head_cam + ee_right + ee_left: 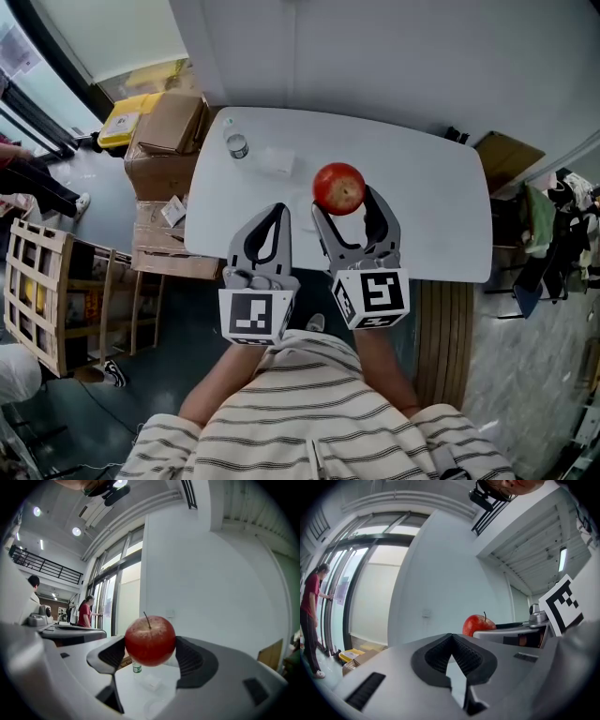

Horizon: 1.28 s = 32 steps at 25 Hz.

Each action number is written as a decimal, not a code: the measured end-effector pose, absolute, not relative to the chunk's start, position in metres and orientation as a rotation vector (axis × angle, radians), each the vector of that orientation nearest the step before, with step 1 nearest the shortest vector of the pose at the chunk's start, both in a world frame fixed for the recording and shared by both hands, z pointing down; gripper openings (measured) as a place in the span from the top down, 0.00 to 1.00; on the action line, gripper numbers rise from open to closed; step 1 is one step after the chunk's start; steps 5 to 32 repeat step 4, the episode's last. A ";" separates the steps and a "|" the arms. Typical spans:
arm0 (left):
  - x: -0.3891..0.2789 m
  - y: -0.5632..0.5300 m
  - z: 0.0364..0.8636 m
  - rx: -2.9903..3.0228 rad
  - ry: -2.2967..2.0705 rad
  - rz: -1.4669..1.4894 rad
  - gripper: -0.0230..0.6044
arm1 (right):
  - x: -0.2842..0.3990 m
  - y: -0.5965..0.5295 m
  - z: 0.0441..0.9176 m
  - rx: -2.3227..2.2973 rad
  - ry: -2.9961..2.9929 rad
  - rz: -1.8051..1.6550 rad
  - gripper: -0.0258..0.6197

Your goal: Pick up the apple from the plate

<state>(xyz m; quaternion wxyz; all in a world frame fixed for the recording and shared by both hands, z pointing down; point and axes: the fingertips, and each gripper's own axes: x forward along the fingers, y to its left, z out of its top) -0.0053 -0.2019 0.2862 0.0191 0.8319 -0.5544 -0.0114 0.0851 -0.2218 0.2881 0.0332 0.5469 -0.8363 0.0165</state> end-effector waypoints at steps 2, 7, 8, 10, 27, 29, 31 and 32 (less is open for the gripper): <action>-0.004 -0.203 0.286 2.584 -1.727 -0.046 0.96 | 0.086 -0.222 0.289 1.681 -2.573 0.050 0.41; -0.004 -0.203 0.287 2.585 -1.733 -0.056 0.96 | 0.087 -0.222 0.289 1.678 -2.575 0.049 0.41; -0.004 -0.203 0.287 2.585 -1.733 -0.056 0.96 | 0.087 -0.222 0.289 1.678 -2.575 0.049 0.41; -0.004 -0.203 0.287 2.585 -1.733 -0.056 0.96 | 0.087 -0.222 0.289 1.678 -2.575 0.049 0.41; -0.004 -0.203 0.287 2.585 -1.733 -0.056 0.96 | 0.087 -0.222 0.289 1.678 -2.575 0.049 0.41; -0.004 -0.203 0.287 2.585 -1.733 -0.056 0.96 | 0.087 -0.222 0.289 1.678 -2.575 0.049 0.41; -0.004 -0.203 0.287 2.585 -1.733 -0.056 0.96 | 0.087 -0.222 0.289 1.678 -2.575 0.049 0.41; -0.004 -0.203 0.287 2.585 -1.733 -0.056 0.96 | 0.087 -0.222 0.289 1.678 -2.575 0.049 0.41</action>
